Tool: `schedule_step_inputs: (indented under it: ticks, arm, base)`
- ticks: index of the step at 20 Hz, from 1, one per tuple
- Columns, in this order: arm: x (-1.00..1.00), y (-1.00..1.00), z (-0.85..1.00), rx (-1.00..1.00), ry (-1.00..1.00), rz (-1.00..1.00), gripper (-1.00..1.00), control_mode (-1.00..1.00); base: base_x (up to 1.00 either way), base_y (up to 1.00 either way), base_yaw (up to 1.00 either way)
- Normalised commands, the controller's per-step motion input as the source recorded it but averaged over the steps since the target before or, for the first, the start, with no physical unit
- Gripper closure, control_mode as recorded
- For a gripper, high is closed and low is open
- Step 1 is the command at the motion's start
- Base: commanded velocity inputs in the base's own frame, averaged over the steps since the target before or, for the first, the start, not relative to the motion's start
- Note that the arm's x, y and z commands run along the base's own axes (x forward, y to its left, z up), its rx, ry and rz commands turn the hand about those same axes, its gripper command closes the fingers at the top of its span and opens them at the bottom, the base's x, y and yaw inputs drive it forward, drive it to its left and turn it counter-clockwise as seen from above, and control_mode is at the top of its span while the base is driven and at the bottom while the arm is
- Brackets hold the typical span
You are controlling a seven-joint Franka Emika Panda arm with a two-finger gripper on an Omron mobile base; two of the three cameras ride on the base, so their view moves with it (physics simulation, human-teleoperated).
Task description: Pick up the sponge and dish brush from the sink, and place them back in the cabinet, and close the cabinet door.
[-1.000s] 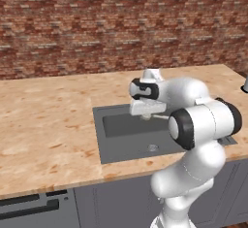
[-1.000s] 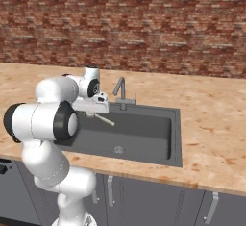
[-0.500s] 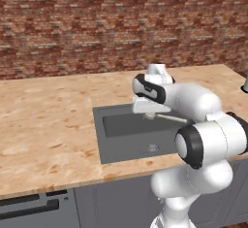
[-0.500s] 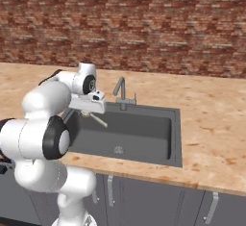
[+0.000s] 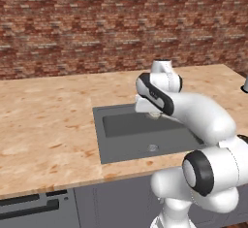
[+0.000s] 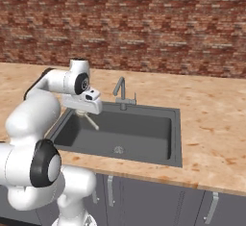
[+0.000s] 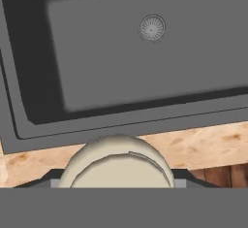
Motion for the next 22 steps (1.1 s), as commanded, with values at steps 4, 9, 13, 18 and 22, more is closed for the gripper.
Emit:
schedule_step_inputs:
  ticks: [4, 9, 13, 18, 22]
  arm:
    - [-0.43, 0.00, 0.23, -0.05, 0.00, -0.05, 1.00, -1.00]
    - [-0.30, 0.00, 0.25, -0.05, 0.00, -0.04, 1.00, -1.00]
    - [-0.29, 0.00, 0.31, 0.00, 0.00, 0.00, 1.00, -1.00]
    - [-0.32, 0.00, 0.21, 0.00, 0.00, 0.00, 1.00, -1.00]
    - [-0.33, 0.00, 0.14, 0.00, 0.00, 0.00, 1.00, -1.00]
  base:
    - [0.00, 0.00, 0.00]
    - [0.00, 0.00, 0.00]
    - [0.00, 0.00, 0.00]
    - [0.00, 0.00, 0.00]
    - [0.00, 0.00, 0.00]
